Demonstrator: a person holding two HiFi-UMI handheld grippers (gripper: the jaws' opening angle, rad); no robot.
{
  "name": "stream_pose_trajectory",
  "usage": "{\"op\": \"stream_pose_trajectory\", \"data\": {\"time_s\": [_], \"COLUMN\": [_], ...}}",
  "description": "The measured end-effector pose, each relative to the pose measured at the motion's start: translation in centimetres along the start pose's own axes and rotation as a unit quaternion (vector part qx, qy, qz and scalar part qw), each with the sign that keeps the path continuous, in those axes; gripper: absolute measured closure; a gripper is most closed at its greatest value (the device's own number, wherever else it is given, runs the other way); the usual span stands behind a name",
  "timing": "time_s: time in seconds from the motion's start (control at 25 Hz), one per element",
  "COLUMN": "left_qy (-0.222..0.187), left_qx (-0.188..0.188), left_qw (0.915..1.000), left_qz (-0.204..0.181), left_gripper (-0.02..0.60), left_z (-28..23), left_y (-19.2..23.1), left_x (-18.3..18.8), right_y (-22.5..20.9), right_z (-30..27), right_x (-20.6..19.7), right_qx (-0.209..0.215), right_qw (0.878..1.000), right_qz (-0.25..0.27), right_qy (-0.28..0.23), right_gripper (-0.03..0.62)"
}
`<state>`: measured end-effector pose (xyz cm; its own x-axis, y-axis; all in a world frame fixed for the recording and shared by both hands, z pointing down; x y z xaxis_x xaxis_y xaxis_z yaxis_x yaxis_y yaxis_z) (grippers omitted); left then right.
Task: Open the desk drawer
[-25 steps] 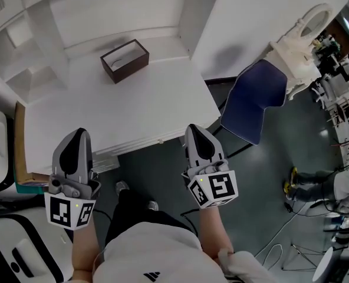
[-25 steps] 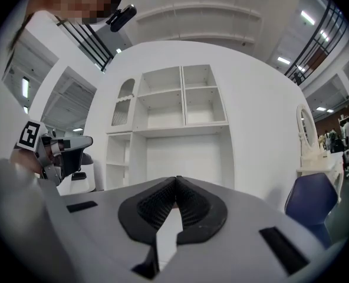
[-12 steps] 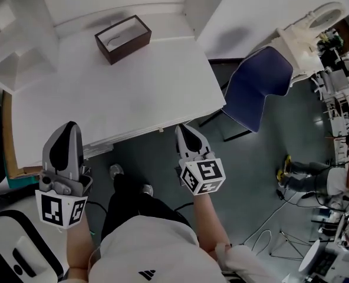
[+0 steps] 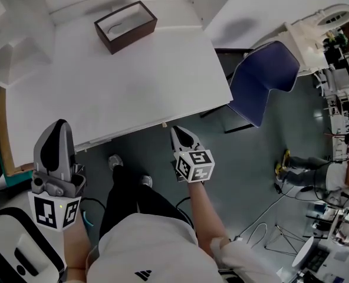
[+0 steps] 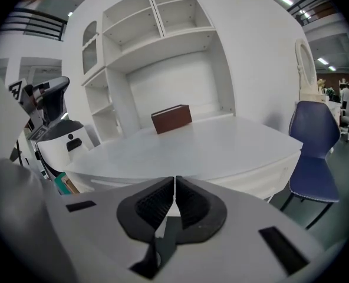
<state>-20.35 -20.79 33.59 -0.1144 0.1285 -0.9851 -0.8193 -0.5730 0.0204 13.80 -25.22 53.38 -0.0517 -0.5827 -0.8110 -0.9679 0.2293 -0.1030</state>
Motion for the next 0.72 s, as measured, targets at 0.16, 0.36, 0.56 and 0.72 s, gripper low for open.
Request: {"op": "stream_pose_trajectory", "data": {"time_s": [0.16, 0.36, 0.56, 0.72], "left_qy": [0.005, 0.008, 0.014, 0.019], "left_qx": [0.008, 0.019, 0.028, 0.039], "left_qw": [1.0000, 0.9998, 0.9995, 0.9991], "left_qz": [0.000, -0.002, -0.003, -0.004], "left_gripper": [0.575, 0.575, 0.575, 0.575], "left_z": [0.5, 1.3, 2.1, 2.9], "left_y": [0.8, 1.7, 2.6, 3.1], "left_x": [-0.2, -0.3, -0.4, -0.2], "right_y": [-0.3, 0.0, 0.2, 0.1], "right_z": [-2.4, -4.7, -7.0, -8.1], "right_x": [-2.0, -3.7, -4.9, -5.5], "right_qx": [0.005, 0.004, -0.009, -0.023], "right_qw": [0.999, 0.997, 0.992, 0.989], "right_qz": [0.005, 0.021, 0.049, 0.058], "right_qy": [0.039, 0.075, 0.113, 0.132], "right_gripper": [0.577, 0.544, 0.504, 0.496]}}
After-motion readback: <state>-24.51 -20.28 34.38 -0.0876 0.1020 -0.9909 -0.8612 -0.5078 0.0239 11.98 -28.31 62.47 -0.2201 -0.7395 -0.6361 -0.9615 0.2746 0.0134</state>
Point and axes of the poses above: the fingertips, and each gripper's own axes: z backward along the fingers, y to its left, x out of its top, the point moved 9 cm from there along z, backward along the fingers, and after that the axes turned 12 degrees about -x, right-handed, at the moved point
